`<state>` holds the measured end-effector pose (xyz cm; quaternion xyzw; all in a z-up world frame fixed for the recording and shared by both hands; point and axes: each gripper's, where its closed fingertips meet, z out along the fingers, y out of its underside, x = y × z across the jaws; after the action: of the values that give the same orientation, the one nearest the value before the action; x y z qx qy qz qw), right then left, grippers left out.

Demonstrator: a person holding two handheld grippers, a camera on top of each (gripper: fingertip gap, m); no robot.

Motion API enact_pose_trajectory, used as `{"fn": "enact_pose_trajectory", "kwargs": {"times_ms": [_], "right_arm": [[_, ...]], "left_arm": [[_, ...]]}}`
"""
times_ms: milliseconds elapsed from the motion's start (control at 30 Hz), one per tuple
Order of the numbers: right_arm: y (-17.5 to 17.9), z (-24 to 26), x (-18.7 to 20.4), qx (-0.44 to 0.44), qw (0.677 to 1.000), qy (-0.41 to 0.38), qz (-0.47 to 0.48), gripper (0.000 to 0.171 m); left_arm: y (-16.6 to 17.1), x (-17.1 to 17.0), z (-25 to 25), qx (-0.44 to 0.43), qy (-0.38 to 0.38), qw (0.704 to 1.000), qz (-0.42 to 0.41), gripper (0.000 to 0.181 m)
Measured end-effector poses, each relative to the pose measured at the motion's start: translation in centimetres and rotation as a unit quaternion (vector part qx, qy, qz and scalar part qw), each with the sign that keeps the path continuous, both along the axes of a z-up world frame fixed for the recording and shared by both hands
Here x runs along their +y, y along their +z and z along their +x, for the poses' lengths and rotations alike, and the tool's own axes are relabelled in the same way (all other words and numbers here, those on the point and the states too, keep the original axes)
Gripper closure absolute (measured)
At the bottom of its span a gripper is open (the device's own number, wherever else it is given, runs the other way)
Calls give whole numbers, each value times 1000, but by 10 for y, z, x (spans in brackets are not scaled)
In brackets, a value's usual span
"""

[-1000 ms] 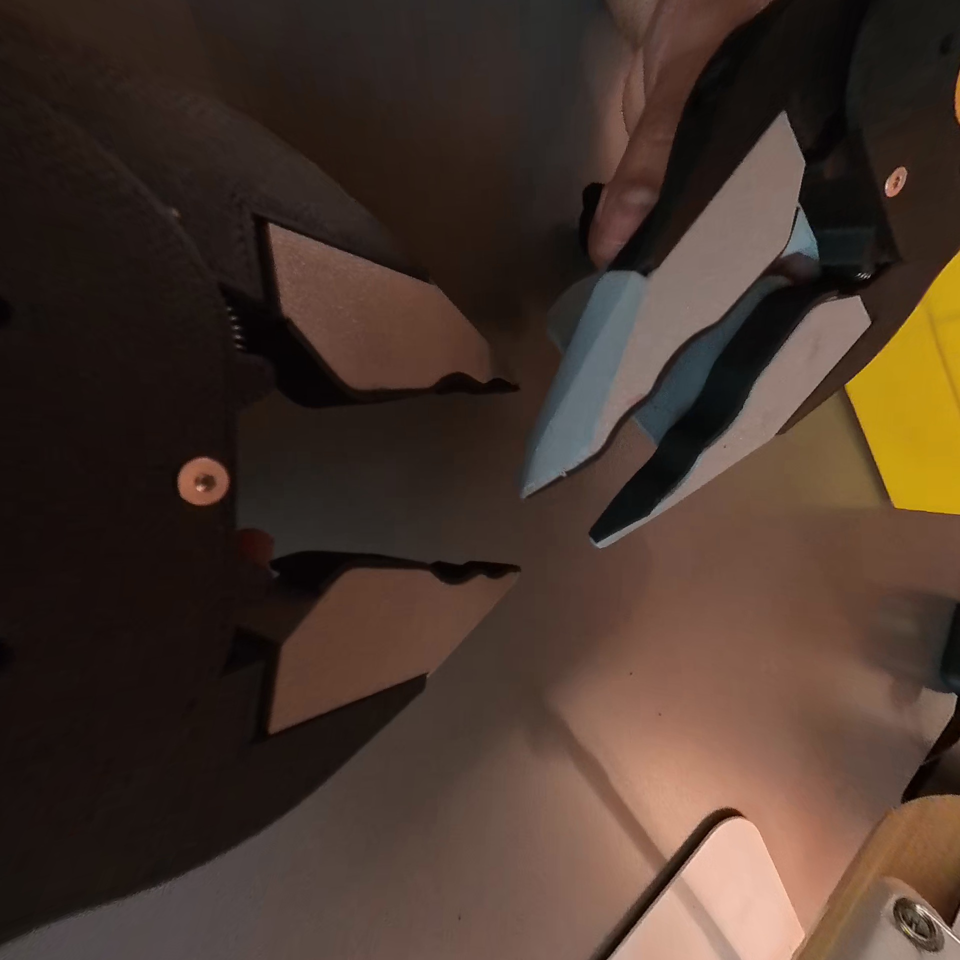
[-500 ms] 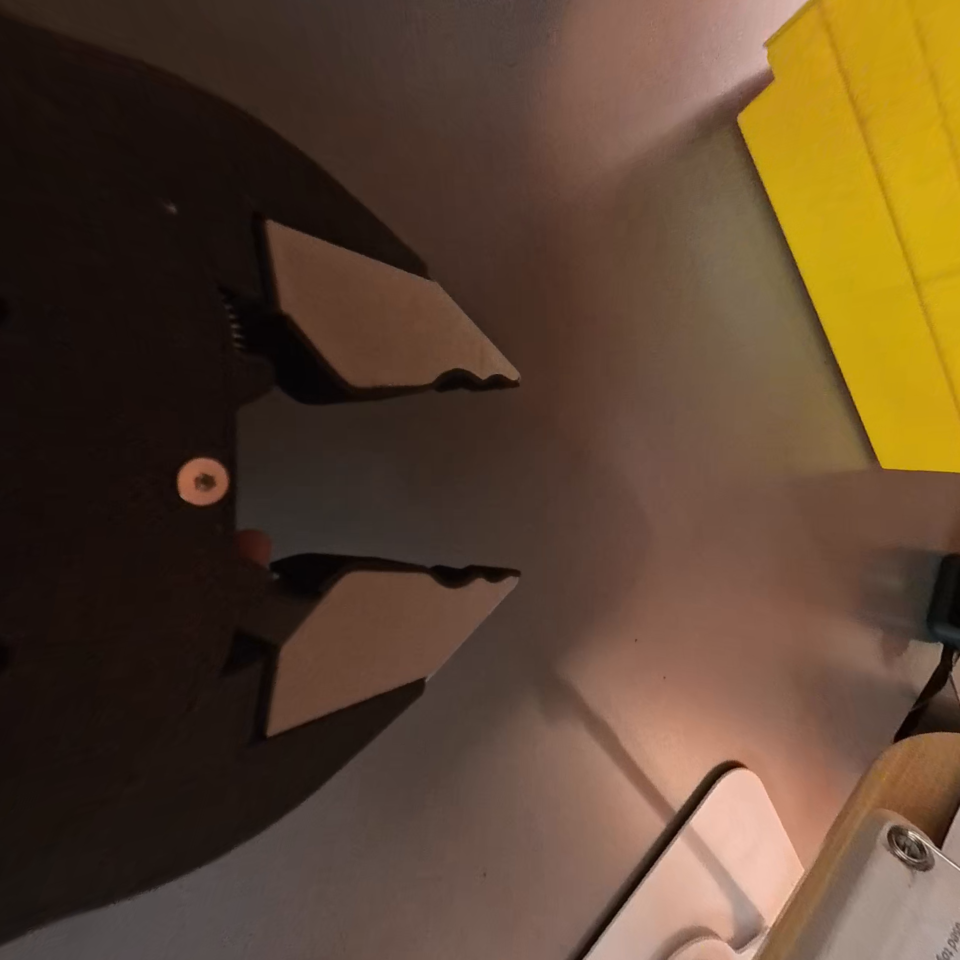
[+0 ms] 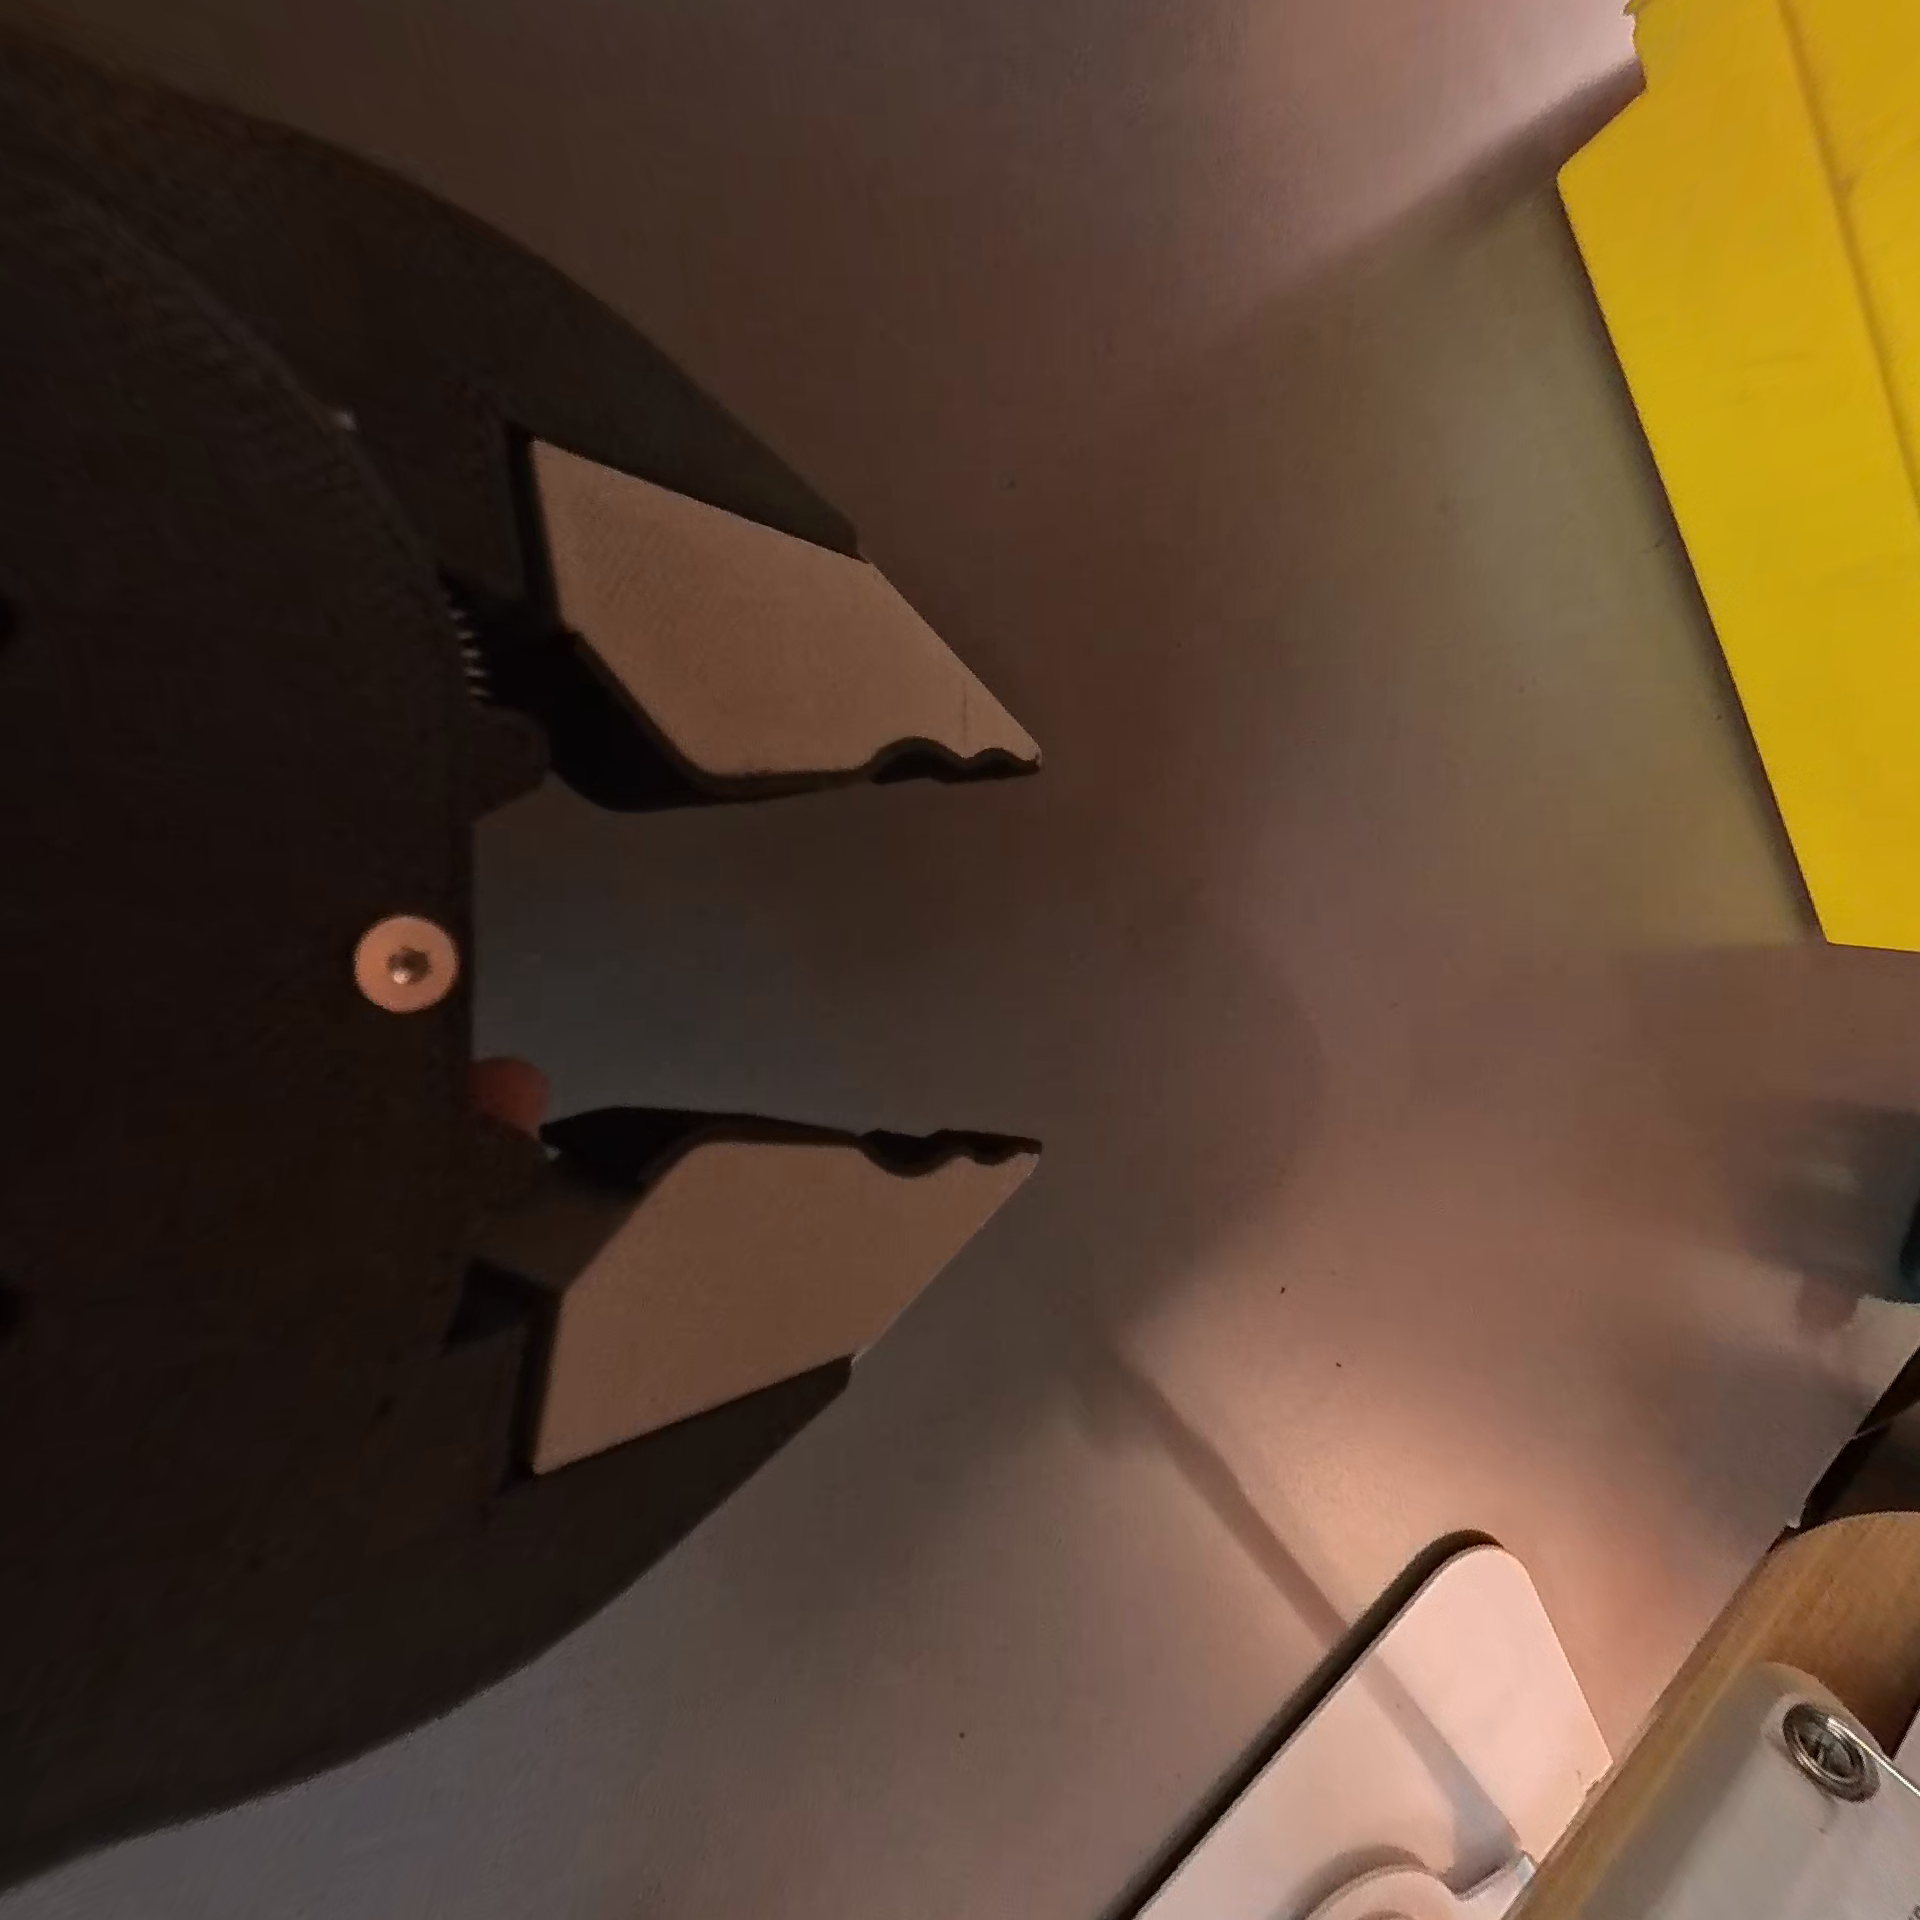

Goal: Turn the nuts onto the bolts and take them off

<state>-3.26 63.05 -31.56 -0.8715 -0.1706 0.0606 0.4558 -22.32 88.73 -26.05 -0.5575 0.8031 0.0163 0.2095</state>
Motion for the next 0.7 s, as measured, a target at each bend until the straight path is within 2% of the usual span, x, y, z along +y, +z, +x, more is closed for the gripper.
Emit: {"fn": "enact_pose_trajectory", "kwargs": {"times_ms": [33, 133, 233, 367, 433, 467, 633, 700], "right_arm": [[0, 0, 0, 1, 1000, 1, -1, 107], [-1, 0, 0, 5, 1000, 0, -6, 107], [-1, 0, 0, 7, 1000, 0, -6, 107], [-3, -1, 0, 3, 1000, 3, -11, 107], [-4, -1, 0, 0, 1000, 4, -13, 108], [-4, -1, 0, 0, 1000, 3, -14, 108], [-2, 1, 0, 12, 1000, -2, -12, 109], [-1, 1, 0, 19, 1000, -2, -10, 111]], "left_arm": [[-11, 4, -2, 23, -3, 1000, -5, 155], [-40, 11, -16, 99, -19, 995, -22, 165], [-52, 17, -25, 132, -32, 990, -25, 171], [-65, 26, -29, 151, -47, 987, -20, 162], [-75, 32, -32, 166, -45, 985, -15, 165], [-76, 34, -29, 157, -47, 986, -12, 172], [-73, 39, -25, 159, -18, 987, -14, 174], [-59, 42, -21, 129, -13, 992, 10, 173]]}}
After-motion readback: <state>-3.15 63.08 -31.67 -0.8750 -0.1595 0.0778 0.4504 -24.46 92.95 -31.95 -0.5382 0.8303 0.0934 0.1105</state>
